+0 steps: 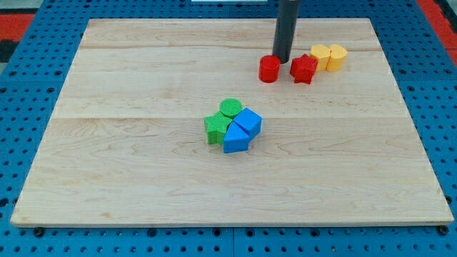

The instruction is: Slide the red circle towards bottom right

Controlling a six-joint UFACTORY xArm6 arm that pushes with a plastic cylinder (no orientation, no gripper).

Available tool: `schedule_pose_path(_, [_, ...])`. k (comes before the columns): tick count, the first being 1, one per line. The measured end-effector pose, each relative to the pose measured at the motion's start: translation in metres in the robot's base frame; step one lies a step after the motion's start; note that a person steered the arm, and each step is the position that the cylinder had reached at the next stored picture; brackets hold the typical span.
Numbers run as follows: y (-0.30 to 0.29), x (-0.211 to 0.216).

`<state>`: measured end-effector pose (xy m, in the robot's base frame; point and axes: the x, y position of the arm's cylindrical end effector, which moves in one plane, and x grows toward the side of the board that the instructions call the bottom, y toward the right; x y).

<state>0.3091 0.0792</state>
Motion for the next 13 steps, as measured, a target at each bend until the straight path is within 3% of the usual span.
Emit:
schedule_pose_path(4, [-0.084, 0.019])
schedule_pose_path(7, [0.034, 0.066])
schedule_pose_path(9, [0.032, 0.090])
schedule_pose_path(11, [-0.008, 0.118])
schedule_pose_path(13, [0.049, 0.140])
